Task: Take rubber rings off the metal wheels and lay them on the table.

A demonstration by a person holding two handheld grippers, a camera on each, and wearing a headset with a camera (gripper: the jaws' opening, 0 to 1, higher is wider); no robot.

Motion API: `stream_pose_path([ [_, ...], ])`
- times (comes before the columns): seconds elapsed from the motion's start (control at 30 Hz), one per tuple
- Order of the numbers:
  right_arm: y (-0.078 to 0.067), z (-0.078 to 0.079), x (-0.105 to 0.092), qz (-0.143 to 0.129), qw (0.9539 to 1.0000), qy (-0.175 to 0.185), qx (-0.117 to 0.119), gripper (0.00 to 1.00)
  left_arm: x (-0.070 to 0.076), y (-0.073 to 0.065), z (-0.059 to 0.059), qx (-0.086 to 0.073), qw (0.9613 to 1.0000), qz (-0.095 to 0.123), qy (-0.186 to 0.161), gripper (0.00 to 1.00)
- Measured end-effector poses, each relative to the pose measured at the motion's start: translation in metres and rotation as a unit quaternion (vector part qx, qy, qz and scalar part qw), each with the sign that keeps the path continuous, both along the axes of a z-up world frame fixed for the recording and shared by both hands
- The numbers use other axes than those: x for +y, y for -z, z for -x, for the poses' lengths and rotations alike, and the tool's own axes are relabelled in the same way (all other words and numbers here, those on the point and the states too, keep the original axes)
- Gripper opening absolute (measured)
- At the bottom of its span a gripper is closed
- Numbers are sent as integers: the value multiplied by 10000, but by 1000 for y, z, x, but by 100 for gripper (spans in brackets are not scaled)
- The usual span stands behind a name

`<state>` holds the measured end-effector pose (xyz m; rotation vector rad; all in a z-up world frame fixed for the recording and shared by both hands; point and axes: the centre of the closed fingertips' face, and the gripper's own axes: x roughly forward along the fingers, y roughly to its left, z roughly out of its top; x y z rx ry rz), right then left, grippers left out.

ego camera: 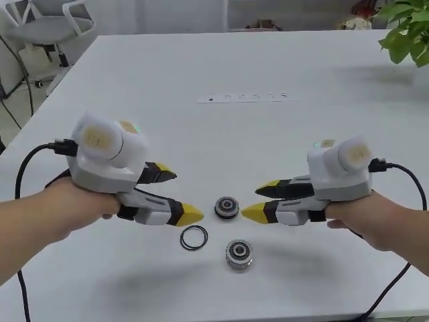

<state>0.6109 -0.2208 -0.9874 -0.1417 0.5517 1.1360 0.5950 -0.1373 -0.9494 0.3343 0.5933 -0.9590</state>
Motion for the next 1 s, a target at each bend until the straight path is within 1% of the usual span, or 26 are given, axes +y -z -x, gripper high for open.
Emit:
stream_pose_path([
  [0.2,5,-2,1,74,10000,-34,-19,34,-5,5,-4,-7,9999,-16,100,57],
  [0.5,11,-1,9,165,9997,-172,-44,35,-12,14,-11,18,9998,0,190,54],
  [0.83,16,0,14,180,9995,-252,-48,35,-23,23,-14,62,9996,21,276,51],
  [1.0,18,-1,14,189,9995,-260,-51,35,-29,29,-16,70,9994,-3,329,48],
])
